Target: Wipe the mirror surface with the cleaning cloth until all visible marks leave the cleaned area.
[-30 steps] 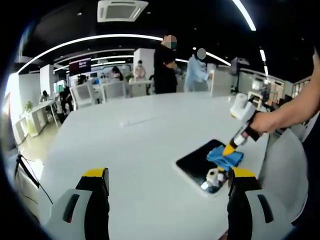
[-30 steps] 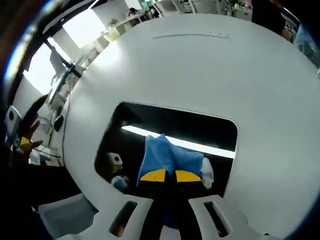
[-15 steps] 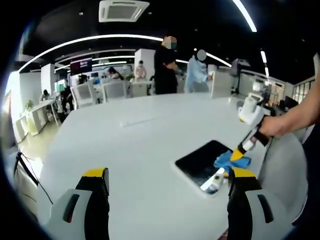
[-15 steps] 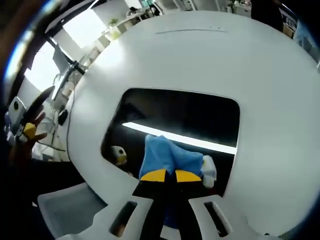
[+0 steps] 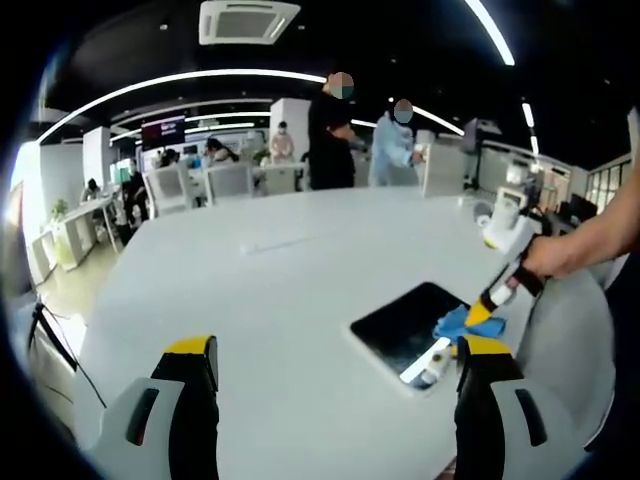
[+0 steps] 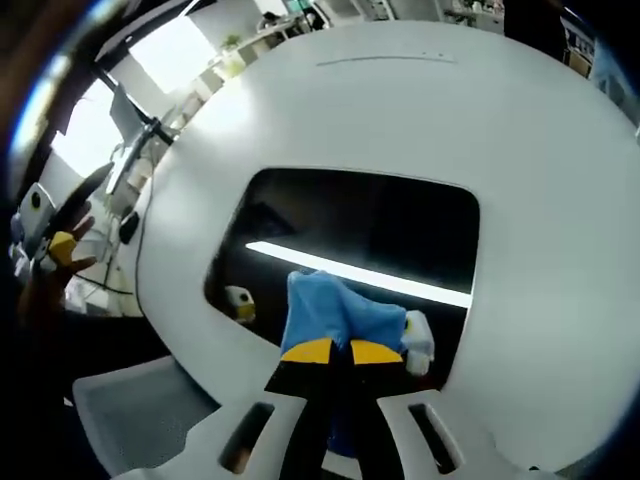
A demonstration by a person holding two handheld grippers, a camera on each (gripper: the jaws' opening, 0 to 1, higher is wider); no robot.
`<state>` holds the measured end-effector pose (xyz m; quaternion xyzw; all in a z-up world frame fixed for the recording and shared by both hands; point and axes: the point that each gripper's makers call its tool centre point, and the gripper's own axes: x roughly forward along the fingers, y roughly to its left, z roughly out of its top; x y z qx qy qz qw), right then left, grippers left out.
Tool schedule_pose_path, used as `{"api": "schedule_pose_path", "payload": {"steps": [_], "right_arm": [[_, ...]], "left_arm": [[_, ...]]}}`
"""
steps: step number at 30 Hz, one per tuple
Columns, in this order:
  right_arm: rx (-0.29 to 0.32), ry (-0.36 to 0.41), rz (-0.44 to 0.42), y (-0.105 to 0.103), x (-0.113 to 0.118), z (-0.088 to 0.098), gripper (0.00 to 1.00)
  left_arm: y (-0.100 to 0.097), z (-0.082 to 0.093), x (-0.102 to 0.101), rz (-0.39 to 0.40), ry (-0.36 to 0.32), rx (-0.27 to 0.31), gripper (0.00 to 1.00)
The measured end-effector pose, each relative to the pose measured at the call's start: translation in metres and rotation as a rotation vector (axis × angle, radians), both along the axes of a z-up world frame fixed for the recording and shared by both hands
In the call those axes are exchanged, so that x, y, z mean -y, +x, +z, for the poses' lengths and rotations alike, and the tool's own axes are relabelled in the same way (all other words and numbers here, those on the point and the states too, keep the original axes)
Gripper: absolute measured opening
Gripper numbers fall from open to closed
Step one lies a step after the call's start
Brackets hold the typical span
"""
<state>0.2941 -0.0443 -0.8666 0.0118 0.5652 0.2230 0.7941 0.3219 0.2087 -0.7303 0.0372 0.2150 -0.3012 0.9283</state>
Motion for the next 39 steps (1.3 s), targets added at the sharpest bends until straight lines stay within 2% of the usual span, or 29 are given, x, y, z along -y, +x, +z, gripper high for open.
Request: {"api": "schedule_pose_path", "payload": {"steps": [25, 39], "right_arm": [[0.0, 0.021, 0.0, 0.001, 0.001, 0.0, 0.0], [0.002, 0.013, -0.027, 0.003, 0.014, 0.0, 0.0]], "left_arm": [[0.001, 0.002, 0.005, 0.0, 0.006, 0.002, 1.0], [0.0, 0.001, 0.007, 0.0, 0.006, 0.0, 1.0]]}}
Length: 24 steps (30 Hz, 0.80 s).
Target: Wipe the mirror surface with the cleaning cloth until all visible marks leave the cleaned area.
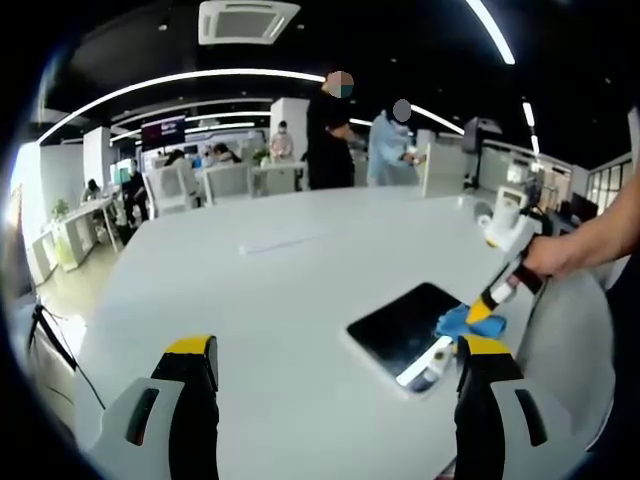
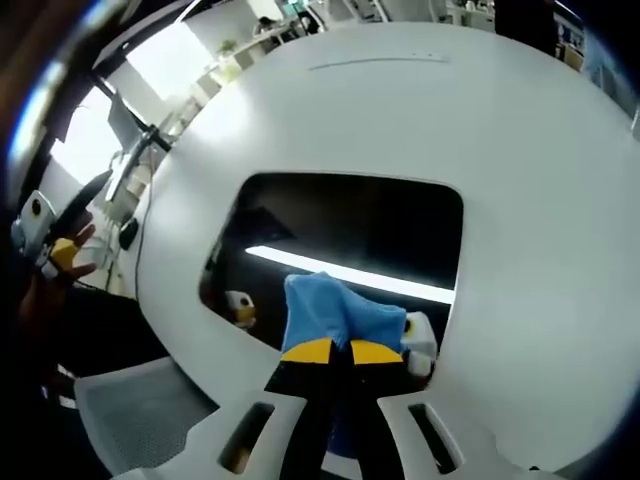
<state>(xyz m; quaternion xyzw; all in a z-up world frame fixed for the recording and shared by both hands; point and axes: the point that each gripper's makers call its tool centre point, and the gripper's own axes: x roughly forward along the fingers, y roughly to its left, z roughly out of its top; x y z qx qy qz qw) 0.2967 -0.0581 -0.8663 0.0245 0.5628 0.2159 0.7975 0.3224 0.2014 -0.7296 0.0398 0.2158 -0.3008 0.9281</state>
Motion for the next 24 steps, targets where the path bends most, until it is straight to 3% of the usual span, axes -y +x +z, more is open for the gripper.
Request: {"api": "schedule_pose_path", "payload": {"steps": [15, 24], "right_arm": [[0.0, -0.016, -0.044, 0.004, 0.024, 0.001, 0.0], [-0.002, -0.022, -0.051, 0.005, 0.027, 0.0, 0.0]], "left_arm": [[0.001, 0.001, -0.003, 0.006, -0.002, 0.004, 1.0], [0.001, 0.0, 0.0, 0.001, -0.006, 0.003, 1.0]]}}
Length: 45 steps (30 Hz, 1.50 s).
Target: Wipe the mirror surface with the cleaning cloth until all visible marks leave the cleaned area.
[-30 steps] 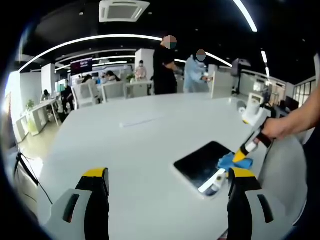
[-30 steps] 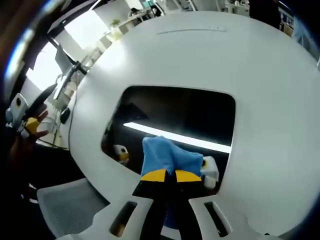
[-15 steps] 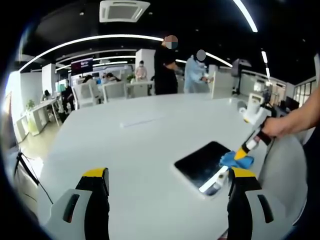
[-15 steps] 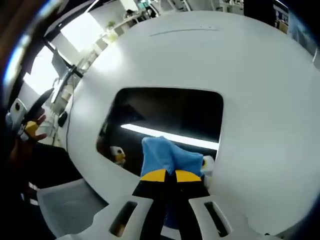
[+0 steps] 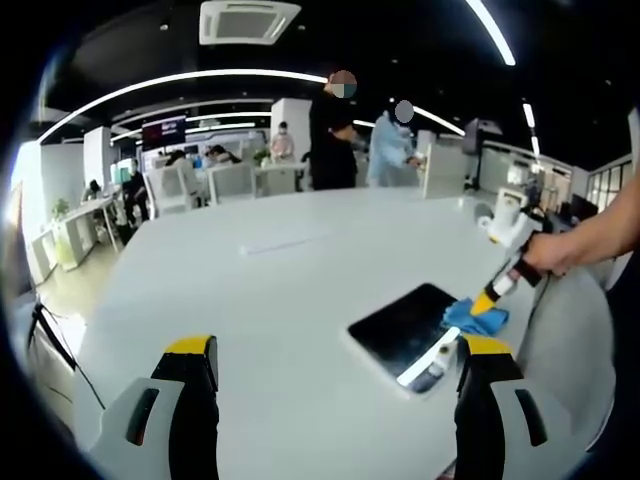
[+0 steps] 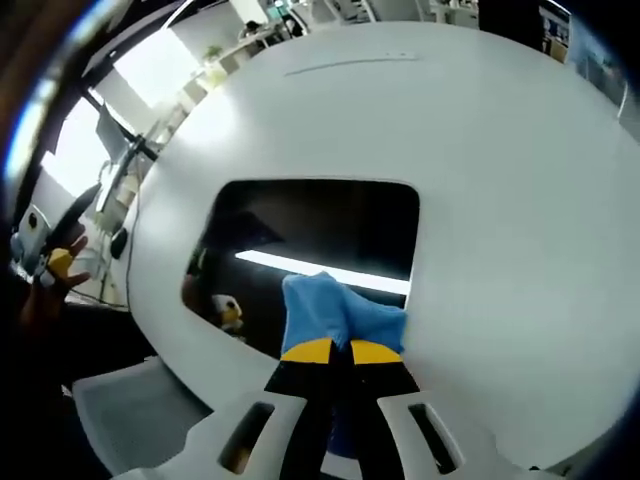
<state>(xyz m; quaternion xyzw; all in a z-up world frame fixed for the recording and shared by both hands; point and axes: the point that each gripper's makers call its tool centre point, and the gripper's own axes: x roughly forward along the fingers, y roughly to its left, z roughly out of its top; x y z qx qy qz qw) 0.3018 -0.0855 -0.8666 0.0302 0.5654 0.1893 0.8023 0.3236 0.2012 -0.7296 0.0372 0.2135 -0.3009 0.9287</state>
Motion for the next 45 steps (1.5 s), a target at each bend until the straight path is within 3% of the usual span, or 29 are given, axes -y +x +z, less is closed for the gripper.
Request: {"api": "schedule_pose_path", "payload": {"steps": [21, 33, 45], "right_arm": [[0.012, -0.01, -0.022, 0.013, 0.0, -0.001, 0.0], [0.023, -0.019, -0.048, 0.039, 0.003, -0.001, 0.0], [0.032, -0.033, -0.075, 0.08, 0.006, -0.003, 0.0]], "left_arm": [[-0.001, -0.003, -0.011, 0.018, -0.005, -0.008, 1.0], [0.0, -0.001, -0.013, 0.006, 0.009, -0.004, 1.0], [0.001, 0.0, -0.014, 0.005, 0.002, 0.002, 1.0]]}}
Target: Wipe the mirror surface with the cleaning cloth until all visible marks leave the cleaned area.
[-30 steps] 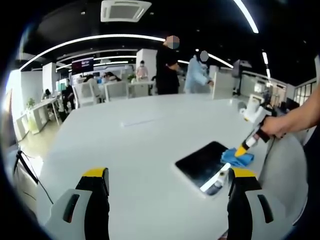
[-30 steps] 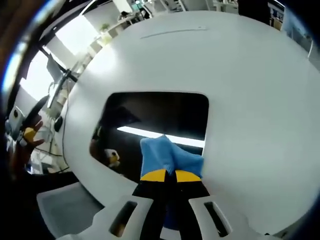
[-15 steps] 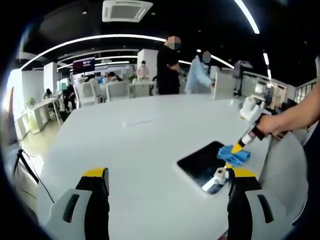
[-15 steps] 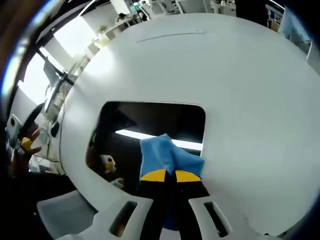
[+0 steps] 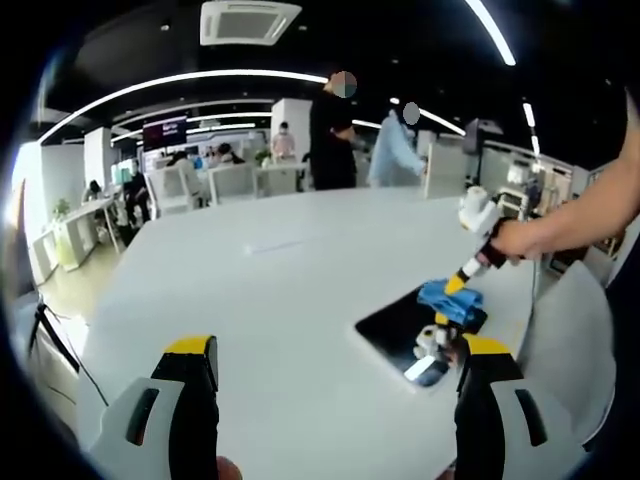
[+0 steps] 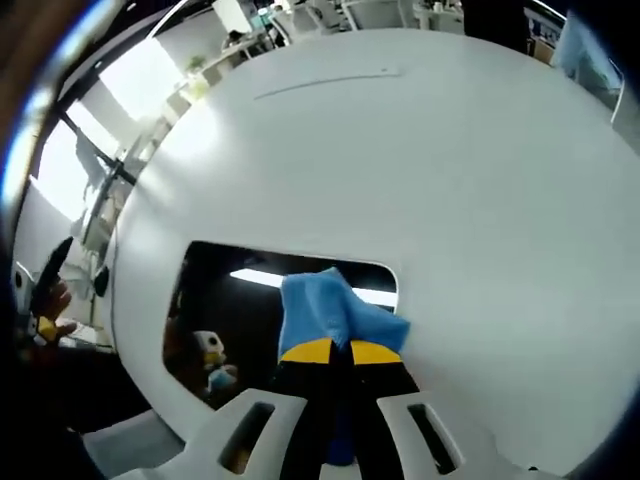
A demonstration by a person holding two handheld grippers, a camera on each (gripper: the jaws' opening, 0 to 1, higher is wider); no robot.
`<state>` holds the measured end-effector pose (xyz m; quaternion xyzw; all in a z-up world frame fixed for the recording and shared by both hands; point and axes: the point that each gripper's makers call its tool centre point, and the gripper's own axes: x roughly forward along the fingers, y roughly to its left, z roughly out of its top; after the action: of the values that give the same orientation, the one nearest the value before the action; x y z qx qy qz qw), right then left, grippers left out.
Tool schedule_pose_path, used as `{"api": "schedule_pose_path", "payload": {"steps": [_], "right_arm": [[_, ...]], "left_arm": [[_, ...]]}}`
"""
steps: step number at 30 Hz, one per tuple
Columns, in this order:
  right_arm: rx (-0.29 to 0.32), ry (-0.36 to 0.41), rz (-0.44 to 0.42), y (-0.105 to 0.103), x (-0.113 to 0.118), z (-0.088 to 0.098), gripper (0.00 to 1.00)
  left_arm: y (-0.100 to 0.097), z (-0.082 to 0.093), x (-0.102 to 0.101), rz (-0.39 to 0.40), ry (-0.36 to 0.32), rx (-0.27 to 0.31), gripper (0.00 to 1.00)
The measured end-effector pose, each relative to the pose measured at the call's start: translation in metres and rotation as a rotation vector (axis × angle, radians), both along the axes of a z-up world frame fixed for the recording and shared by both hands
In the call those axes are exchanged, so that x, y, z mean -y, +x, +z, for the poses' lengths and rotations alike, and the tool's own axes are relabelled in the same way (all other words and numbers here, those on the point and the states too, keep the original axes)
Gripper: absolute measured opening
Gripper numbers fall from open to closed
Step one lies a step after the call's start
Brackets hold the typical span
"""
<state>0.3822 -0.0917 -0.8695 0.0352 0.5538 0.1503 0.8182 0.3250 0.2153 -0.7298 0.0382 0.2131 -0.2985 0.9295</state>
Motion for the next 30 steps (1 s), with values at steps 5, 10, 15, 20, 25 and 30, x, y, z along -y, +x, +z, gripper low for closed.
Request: {"api": "schedule_pose_path", "payload": {"steps": [5, 10, 15, 20, 25, 30], "right_arm": [[0.003, -0.003, -0.01, 0.014, 0.002, -0.001, 0.0], [0.011, -0.007, -0.017, 0.019, 0.002, 0.0, 0.0], [0.024, -0.017, -0.02, 0.026, 0.002, 0.0, 0.0], [0.009, -0.005, -0.034, 0.027, 0.002, 0.0, 0.0], [0.021, -0.017, -0.026, 0.03, 0.002, -0.001, 0.0], [0.039, -0.028, -0.01, 0.028, 0.001, 0.0, 0.0]], "left_arm": [[0.0, 0.0, 0.001, -0.007, 0.006, -0.004, 1.0], [0.003, 0.003, 0.0, -0.003, -0.001, 0.004, 1.0], [0.003, 0.004, 0.0, -0.004, -0.001, 0.007, 1.0], [0.001, 0.002, 0.001, -0.005, 0.001, 0.003, 1.0], [0.0, 0.004, 0.002, -0.008, 0.0, 0.007, 1.0], [-0.001, 0.003, -0.001, -0.005, 0.006, 0.003, 1.0]]}}
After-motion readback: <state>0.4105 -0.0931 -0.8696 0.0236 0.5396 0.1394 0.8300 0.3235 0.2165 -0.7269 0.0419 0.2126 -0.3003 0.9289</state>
